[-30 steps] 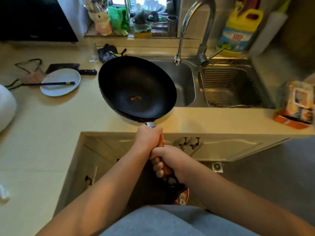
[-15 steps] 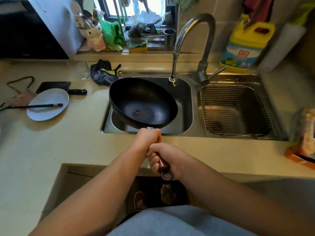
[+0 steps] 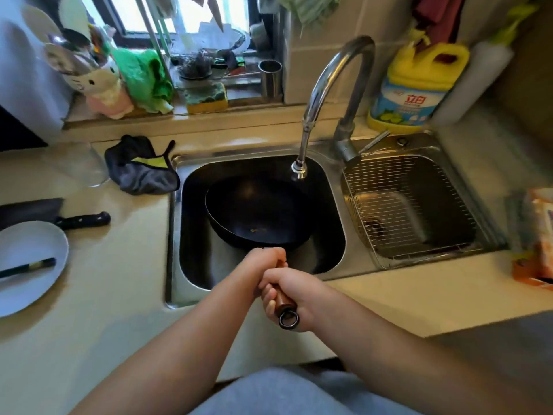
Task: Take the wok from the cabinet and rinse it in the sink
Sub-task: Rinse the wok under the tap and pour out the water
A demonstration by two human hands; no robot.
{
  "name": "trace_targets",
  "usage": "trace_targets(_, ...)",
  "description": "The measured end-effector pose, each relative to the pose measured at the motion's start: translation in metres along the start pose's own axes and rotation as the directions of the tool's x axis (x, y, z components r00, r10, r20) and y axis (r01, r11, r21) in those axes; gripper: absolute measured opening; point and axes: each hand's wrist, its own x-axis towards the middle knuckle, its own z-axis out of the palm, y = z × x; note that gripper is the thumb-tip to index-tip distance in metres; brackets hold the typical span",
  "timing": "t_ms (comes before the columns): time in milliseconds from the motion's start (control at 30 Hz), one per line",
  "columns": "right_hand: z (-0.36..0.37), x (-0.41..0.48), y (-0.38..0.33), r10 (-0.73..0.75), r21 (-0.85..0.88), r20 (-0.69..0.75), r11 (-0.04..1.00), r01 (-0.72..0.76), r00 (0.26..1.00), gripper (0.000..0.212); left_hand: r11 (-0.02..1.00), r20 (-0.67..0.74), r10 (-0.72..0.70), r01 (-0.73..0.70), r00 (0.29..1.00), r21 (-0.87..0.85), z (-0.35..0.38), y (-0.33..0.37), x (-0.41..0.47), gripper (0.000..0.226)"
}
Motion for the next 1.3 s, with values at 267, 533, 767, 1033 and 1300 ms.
trace_targets(267, 0.017, 0.029, -0.005, 0.029, 0.108, -0.079, 0.994, -0.020, 0.996, 0.013, 0.995, 0.077, -0.090, 0.086, 0.993, 0.052, -0.014, -0.003, 0.029, 0.029)
trace_targets(533, 0.009, 0.035, -0.016, 0.067, 0.053, -0.070, 0.997, -0.064, 0.995, 0.008, 0.993, 0.070, -0.116, 0.117, 0.991, -0.014, -0.009, -0.001, 0.036, 0.030)
trace_targets(767, -0.035, 0.019, -0.040, -0.006, -0.598, 0.091, 0.799, 0.060, 0.996, 0.030, 0.963, 0.095, -0.160, 0.176, 0.983, -0.202, -0.005, -0.002, 0.034, 0.028)
trace_targets(1033, -0.122, -0.001, -0.175, -0.457, -0.579, -0.164, 0.762, 0.290, 0.874, 0.025, 0.929, 0.045, -0.238, 0.242, 0.970, -0.280, 0.003, -0.019, 0.014, 0.016)
trace_targets(1300, -0.154, 0.004, -0.269, -0.673, -0.446, -0.218, 0.713, 0.541, 0.707, 0.017, 0.911, 0.002, -0.220, 0.206, 0.976, -0.358, 0.017, -0.016, -0.021, 0.013)
